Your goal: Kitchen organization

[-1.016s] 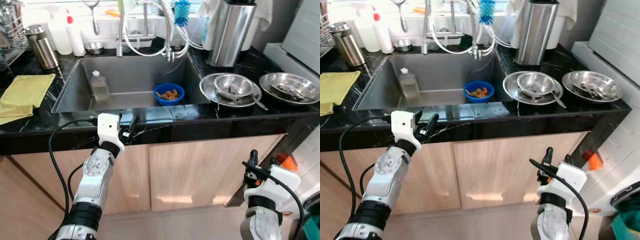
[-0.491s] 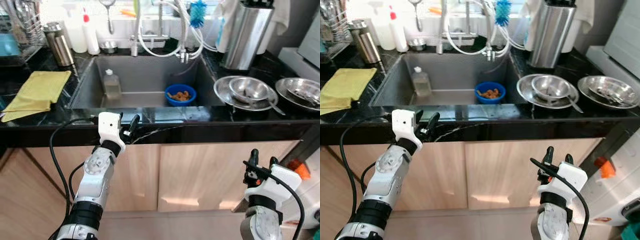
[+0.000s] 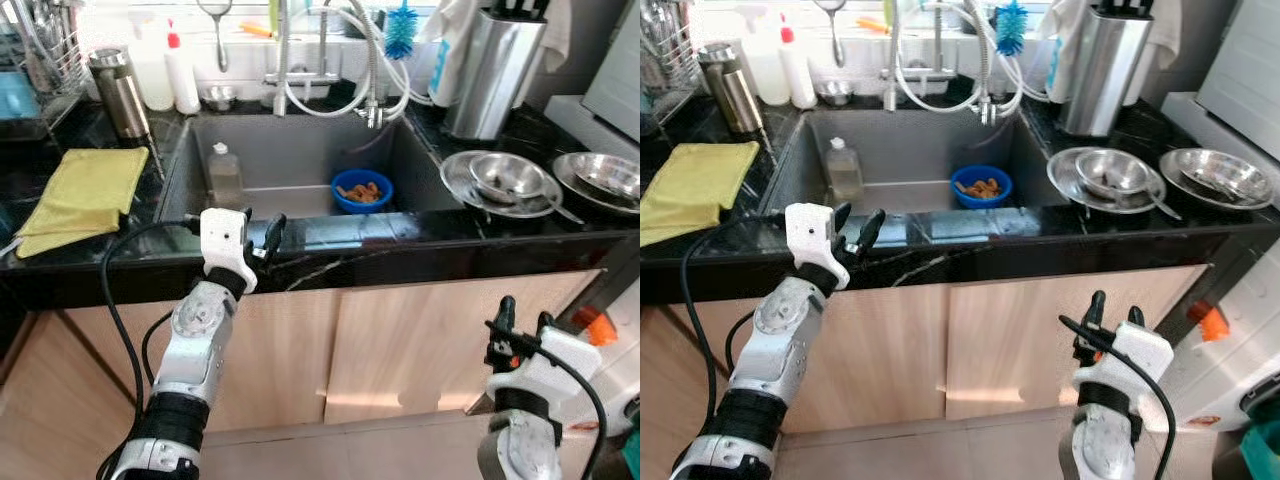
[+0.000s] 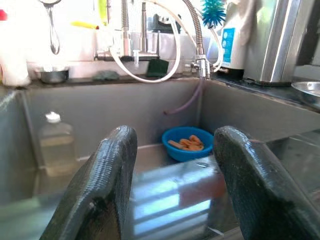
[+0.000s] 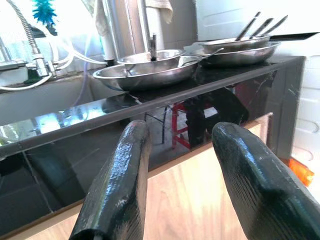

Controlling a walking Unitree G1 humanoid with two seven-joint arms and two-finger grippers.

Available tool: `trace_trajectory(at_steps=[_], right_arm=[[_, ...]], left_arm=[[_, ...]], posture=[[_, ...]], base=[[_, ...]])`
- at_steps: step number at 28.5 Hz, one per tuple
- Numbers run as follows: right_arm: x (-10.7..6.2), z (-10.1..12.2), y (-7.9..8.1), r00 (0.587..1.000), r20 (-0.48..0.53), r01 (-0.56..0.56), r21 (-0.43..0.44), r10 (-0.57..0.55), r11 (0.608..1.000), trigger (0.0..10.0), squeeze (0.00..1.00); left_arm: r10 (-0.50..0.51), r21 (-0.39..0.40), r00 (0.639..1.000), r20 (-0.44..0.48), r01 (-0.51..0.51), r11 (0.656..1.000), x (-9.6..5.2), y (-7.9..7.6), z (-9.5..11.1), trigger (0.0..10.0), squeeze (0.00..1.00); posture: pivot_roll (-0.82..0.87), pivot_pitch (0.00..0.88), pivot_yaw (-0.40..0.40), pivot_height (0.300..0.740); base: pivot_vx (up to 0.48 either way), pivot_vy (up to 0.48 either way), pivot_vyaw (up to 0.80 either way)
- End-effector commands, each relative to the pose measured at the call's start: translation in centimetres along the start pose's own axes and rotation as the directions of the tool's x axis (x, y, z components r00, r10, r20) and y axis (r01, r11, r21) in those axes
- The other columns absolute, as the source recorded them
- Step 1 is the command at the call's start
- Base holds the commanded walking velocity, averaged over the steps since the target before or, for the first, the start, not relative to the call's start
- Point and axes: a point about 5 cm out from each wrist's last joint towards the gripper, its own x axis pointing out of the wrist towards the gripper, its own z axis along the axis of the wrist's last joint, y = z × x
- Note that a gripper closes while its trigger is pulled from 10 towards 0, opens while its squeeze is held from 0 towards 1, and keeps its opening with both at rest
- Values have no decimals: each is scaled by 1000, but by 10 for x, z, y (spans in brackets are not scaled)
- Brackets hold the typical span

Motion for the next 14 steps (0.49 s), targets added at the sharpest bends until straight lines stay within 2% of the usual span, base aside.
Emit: trace_trajectory(at_steps=[1, 4, 14], right_arm=[[1, -1, 1, 1000, -10, 29, 29, -29, 999, 10000, 0], [1, -1, 1, 1000, -9, 29, 28, -29, 999, 10000, 0], [1, -2, 1, 999, -7, 35, 29, -34, 999, 10000, 0]], left_arm=[[-38, 3, 999, 9, 38, 999, 4, -10, 4, 10000, 0], [-43, 0, 999, 4, 43, 999, 4, -11, 4, 10000, 0], [-51, -6, 999, 13, 51, 999, 7, -12, 8, 10000, 0]], posture=[[105, 35, 1, 740], [105, 35, 1, 740], [110, 40, 2, 740]], base=[[0, 0, -675], [0, 0, -667], [0, 472, 0]])
